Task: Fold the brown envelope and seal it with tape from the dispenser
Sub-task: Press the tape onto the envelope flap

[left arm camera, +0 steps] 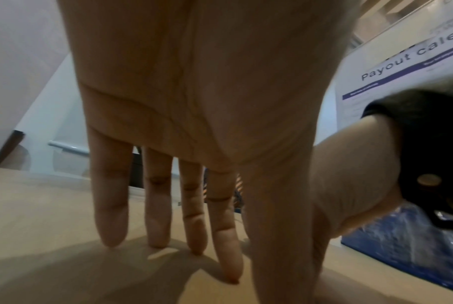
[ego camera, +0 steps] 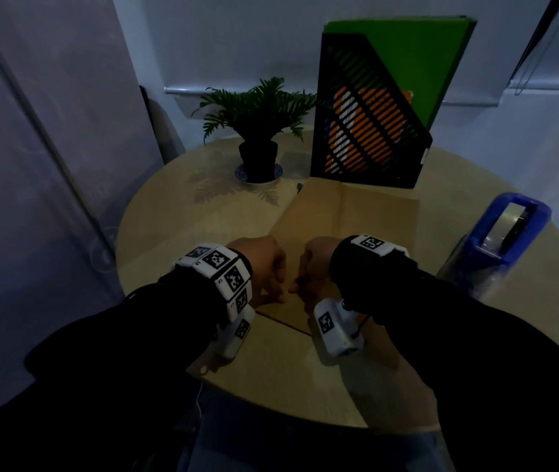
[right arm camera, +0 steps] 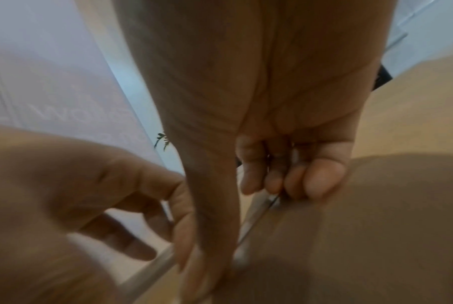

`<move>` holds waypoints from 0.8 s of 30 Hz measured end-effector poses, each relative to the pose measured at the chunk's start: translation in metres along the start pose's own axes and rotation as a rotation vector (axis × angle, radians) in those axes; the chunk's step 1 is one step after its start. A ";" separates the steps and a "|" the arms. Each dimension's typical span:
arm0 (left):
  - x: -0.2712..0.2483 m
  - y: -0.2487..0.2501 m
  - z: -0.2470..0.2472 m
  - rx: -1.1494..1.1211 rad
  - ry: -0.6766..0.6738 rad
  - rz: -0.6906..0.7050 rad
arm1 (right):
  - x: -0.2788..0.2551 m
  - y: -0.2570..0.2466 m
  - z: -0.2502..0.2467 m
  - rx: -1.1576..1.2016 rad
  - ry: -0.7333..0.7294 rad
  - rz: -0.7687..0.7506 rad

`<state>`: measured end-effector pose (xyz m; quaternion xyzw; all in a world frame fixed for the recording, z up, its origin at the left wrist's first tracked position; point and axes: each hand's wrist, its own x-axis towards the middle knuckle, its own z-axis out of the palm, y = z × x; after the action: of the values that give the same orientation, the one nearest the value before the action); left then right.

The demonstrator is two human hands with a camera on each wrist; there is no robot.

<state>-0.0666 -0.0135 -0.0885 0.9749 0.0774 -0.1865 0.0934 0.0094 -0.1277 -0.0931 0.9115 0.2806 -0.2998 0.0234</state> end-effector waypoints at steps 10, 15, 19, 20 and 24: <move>-0.002 -0.003 -0.002 0.005 -0.011 0.011 | 0.000 0.007 -0.012 0.022 -0.084 0.002; -0.004 -0.007 -0.002 0.022 -0.010 0.026 | 0.006 -0.008 -0.011 -0.118 -0.175 0.026; -0.005 -0.007 -0.002 0.042 -0.026 0.026 | 0.006 -0.009 -0.013 -0.192 -0.240 0.031; -0.005 -0.006 -0.002 0.045 -0.027 0.018 | 0.004 -0.009 -0.015 -0.201 -0.243 0.031; -0.002 0.000 -0.004 0.090 -0.028 0.008 | 0.002 -0.007 -0.017 -0.215 -0.194 -0.006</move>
<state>-0.0672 -0.0128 -0.0843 0.9757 0.0638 -0.2031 0.0513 0.0166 -0.1170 -0.0792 0.8697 0.3102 -0.3547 0.1470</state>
